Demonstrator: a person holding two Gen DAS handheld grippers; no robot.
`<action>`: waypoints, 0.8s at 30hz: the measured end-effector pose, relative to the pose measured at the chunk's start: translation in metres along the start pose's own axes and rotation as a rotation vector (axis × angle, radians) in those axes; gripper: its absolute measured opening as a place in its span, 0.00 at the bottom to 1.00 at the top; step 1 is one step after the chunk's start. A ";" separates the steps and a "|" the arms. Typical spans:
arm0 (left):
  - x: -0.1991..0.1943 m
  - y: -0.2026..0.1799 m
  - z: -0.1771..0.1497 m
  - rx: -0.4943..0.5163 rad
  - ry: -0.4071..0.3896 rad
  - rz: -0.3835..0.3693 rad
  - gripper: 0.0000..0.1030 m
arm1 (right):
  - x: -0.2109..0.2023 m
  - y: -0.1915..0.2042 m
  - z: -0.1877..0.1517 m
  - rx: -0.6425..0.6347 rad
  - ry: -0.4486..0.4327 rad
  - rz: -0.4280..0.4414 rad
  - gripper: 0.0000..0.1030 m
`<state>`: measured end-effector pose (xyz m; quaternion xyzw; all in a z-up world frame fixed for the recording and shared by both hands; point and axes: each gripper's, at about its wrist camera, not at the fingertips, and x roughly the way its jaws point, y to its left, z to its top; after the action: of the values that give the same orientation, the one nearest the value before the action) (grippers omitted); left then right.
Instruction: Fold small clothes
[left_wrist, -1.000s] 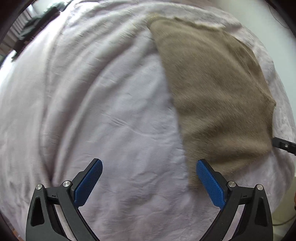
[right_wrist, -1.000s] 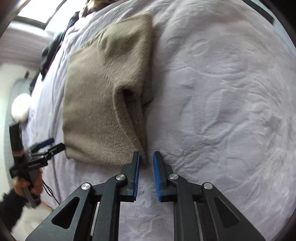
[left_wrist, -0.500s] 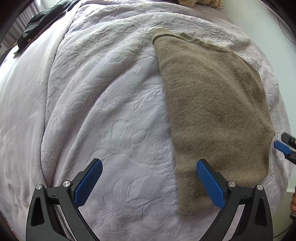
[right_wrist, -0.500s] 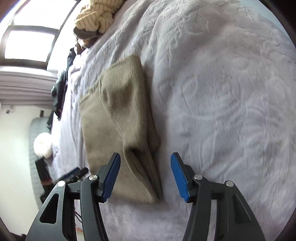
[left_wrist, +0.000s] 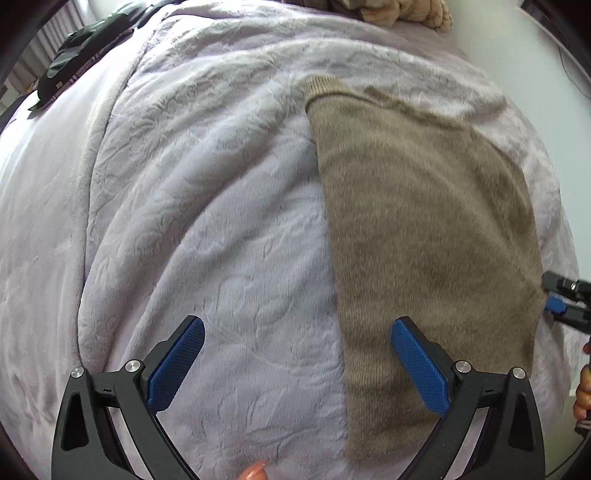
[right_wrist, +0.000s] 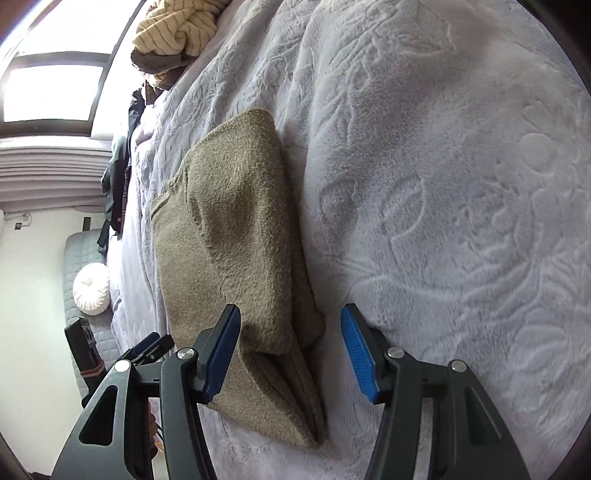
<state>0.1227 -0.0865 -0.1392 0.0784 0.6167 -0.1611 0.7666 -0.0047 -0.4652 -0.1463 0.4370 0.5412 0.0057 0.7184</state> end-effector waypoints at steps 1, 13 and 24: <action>0.000 0.002 0.002 -0.006 -0.003 -0.001 0.99 | 0.000 -0.001 0.001 0.001 0.002 0.002 0.59; 0.033 0.021 0.051 -0.066 0.074 -0.128 0.99 | 0.013 0.001 0.020 -0.034 0.066 0.058 0.68; 0.052 0.020 0.071 -0.111 0.090 -0.360 0.99 | 0.040 0.012 0.040 -0.086 0.151 0.150 0.69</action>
<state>0.2044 -0.0984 -0.1751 -0.0684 0.6622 -0.2580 0.7002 0.0486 -0.4634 -0.1687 0.4434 0.5587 0.1153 0.6913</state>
